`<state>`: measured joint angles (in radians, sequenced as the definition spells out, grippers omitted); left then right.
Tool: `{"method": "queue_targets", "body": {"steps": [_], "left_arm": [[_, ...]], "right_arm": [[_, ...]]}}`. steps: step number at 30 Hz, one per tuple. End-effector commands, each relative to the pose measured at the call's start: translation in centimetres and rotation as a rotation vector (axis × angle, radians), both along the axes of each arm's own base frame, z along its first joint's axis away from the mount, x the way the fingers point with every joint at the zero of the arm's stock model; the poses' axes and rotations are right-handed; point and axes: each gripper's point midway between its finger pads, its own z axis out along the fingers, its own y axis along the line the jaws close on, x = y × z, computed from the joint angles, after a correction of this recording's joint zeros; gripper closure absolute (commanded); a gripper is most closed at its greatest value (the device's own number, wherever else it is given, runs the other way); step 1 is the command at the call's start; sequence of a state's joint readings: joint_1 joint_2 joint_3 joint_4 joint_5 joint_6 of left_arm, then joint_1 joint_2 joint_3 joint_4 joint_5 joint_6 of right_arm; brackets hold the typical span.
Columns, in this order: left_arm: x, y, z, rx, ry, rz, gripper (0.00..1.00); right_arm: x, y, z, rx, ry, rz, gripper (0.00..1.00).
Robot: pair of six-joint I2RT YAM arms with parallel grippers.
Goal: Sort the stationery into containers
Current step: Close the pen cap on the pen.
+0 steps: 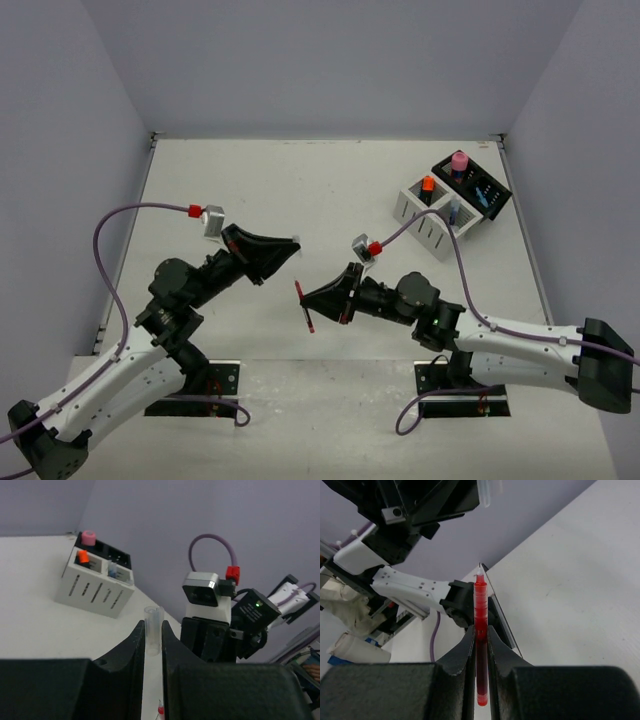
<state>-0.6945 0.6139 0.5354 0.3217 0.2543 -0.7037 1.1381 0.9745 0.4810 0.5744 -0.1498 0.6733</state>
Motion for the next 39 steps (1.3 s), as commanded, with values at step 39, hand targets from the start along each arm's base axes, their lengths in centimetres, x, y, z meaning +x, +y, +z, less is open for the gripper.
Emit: {"method": "queue_targets", "body": {"steps": [39], "left_arm": [[-2.6,0.1,4.9,-0.165,-0.04,-0.115,1.0]], "right_arm": [[1.4,-1.1,9.3,0.099,-0.154,-0.152,1.0]]}}
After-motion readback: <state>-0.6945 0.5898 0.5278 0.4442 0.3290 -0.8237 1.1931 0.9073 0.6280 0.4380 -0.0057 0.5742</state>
